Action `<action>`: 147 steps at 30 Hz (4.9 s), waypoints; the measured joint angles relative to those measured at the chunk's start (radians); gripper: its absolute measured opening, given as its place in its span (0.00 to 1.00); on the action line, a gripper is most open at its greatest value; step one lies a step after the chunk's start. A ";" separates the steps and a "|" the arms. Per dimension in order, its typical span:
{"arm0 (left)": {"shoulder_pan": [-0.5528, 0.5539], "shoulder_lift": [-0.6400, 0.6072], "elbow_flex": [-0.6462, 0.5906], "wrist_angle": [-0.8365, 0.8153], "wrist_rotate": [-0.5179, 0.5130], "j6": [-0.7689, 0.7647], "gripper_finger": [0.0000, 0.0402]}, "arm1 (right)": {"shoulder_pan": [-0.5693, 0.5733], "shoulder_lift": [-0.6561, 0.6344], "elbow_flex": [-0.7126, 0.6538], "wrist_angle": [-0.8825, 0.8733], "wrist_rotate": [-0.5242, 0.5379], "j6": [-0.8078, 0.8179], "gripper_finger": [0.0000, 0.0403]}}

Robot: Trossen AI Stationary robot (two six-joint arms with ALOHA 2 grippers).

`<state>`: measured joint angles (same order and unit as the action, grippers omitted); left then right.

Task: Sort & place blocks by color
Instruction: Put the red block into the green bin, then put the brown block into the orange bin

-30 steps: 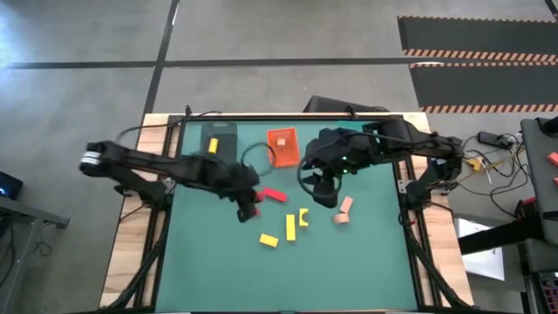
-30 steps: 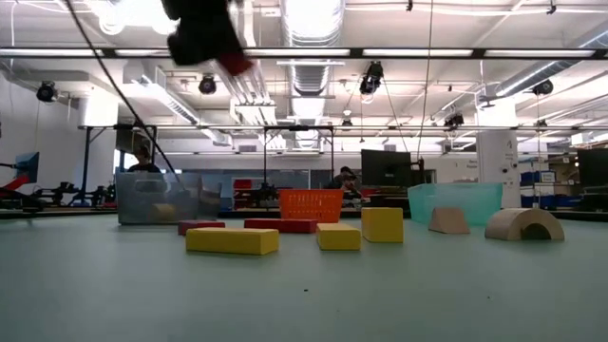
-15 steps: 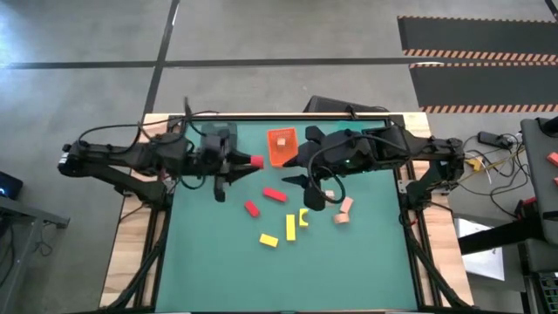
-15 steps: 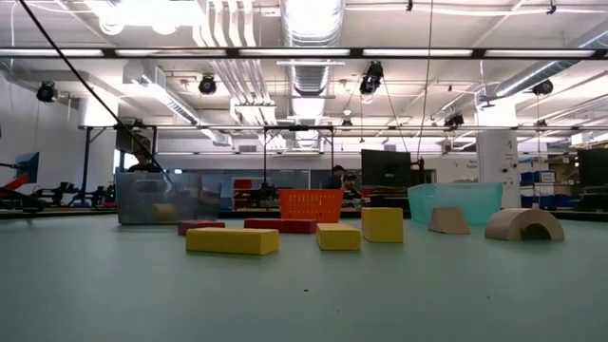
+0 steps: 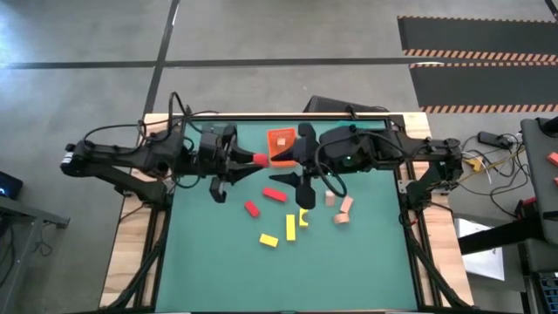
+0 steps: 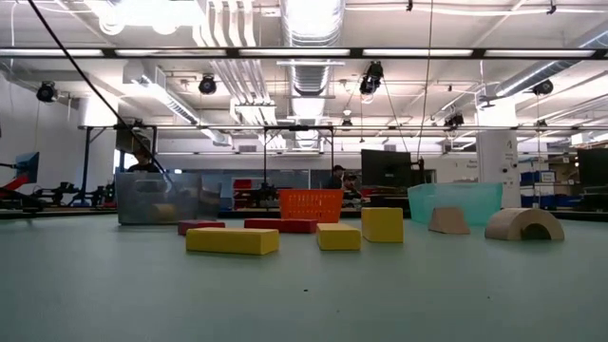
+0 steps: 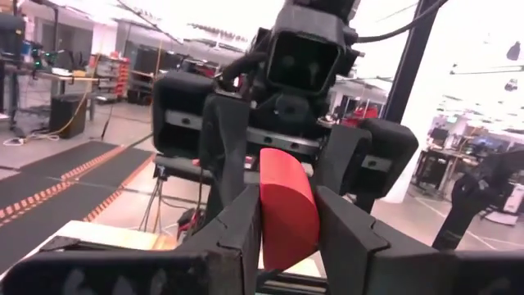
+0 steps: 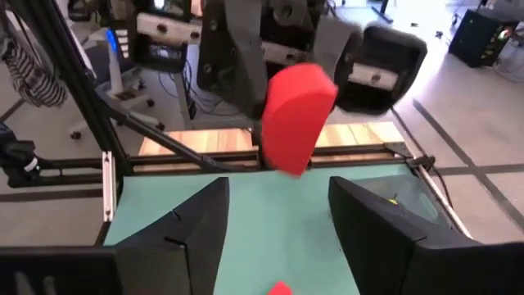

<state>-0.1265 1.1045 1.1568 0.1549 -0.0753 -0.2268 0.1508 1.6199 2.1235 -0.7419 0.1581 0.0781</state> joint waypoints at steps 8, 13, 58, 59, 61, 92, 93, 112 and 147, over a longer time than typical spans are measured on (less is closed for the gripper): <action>0.000 0.060 0.002 0.082 0.018 -0.002 0.20 | -0.001 0.000 0.000 0.001 -0.001 -0.028 0.54; 0.000 0.065 0.001 0.084 0.018 -0.010 0.20 | -0.001 -0.003 0.000 0.000 -0.007 -0.039 0.49; 0.016 -0.005 0.000 -0.060 -0.066 -0.055 0.46 | -0.209 -0.018 0.002 -0.691 -0.036 0.034 0.18; 0.016 -0.006 0.000 -0.057 -0.072 -0.055 0.46 | -0.235 -0.013 0.002 -0.735 -0.035 0.034 0.18; 0.016 -0.006 0.000 -0.060 -0.096 -0.056 0.46 | -0.290 -0.001 0.001 -0.820 -0.035 0.033 0.18; 0.022 -0.006 0.000 -0.069 -0.130 -0.047 0.46 | -1.010 0.013 -0.726 -0.510 -0.210 0.001 0.18; 0.022 -0.006 0.000 -0.069 -0.139 -0.047 0.46 | -1.018 0.013 -0.744 -0.492 -0.209 0.002 0.18; 0.027 0.004 -0.001 -0.067 -0.196 -0.047 0.46 | -1.035 0.018 -0.856 -0.267 -0.105 -0.003 0.19; 0.043 0.004 -0.001 -0.220 -0.196 -0.142 0.46 | -1.009 -0.052 -0.730 -0.447 -0.213 0.062 0.33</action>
<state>-0.0834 1.1084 1.1561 -0.0648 -0.2717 -0.3691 -0.8577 1.5675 1.3940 -1.1885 -0.0545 0.1404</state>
